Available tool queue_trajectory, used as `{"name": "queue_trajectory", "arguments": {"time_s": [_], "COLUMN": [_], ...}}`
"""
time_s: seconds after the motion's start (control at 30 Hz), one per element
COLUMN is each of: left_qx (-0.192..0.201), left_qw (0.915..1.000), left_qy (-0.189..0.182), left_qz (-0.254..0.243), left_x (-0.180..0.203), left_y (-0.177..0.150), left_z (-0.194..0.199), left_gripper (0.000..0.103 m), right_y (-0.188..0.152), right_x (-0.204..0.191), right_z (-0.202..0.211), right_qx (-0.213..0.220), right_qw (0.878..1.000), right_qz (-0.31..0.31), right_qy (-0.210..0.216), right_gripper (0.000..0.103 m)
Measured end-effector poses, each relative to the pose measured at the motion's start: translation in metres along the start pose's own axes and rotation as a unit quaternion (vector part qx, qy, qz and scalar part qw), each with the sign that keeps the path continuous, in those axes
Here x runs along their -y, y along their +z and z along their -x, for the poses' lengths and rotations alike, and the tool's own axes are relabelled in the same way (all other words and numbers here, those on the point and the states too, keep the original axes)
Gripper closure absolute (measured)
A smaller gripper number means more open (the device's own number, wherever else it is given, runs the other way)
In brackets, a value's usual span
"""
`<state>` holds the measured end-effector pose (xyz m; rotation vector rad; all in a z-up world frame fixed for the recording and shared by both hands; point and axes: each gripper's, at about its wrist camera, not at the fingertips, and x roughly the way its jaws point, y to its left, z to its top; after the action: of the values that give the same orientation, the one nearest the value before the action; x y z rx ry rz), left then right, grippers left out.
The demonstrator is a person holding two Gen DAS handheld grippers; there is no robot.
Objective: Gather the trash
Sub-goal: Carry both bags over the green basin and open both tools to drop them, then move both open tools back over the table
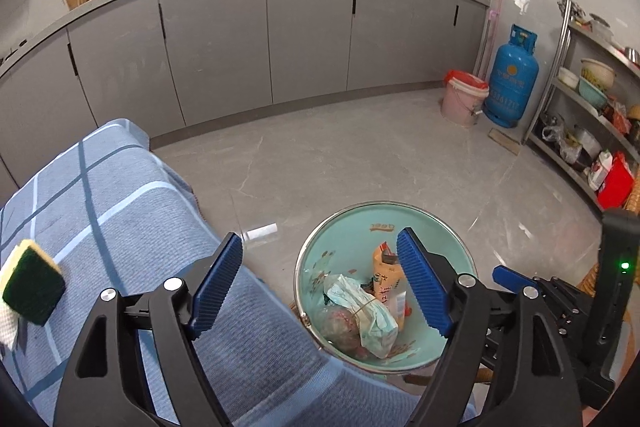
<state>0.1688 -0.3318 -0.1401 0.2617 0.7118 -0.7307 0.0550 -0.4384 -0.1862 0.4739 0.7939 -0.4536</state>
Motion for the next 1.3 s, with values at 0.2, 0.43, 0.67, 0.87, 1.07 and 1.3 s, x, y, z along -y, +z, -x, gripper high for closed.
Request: {"name": "queue_trajectory", "arguments": {"time_s": [0.2, 0.43, 0.67, 0.87, 1.07, 1.3], "left_qx": [0.011, 0.017, 0.034, 0.049, 0.059, 0.062], "left_qw": [0.9998, 0.9990, 0.9970, 0.9945, 0.9909, 0.9851], "left_qy": [0.007, 0.017, 0.033, 0.053, 0.087, 0.123], "left_qz": [0.015, 0.038, 0.061, 0.075, 0.084, 0.103], "left_x": [-0.017, -0.042, -0.071, -0.097, -0.127, -0.164], "left_y": [-0.010, -0.019, -0.028, -0.037, -0.053, -0.072], "left_z": [0.027, 0.056, 0.091, 0.118, 0.148, 0.176], "left_gripper": [0.021, 0.021, 0.017, 0.017, 0.016, 0.016], "right_y": [0.002, 0.001, -0.004, -0.009, -0.016, -0.028], "right_x": [-0.019, -0.052, -0.085, -0.117, -0.151, -0.193], "right_z": [0.012, 0.020, 0.030, 0.040, 0.045, 0.051], "right_qx": [0.009, 0.010, 0.013, 0.012, 0.011, 0.004], "right_qw": [1.000, 0.999, 0.997, 0.994, 0.989, 0.981], "right_qz": [0.014, 0.041, 0.067, 0.095, 0.125, 0.157], "right_qy": [0.014, 0.033, 0.047, 0.062, 0.084, 0.111], "right_gripper": [0.041, 0.040, 0.036, 0.035, 0.033, 0.032]}}
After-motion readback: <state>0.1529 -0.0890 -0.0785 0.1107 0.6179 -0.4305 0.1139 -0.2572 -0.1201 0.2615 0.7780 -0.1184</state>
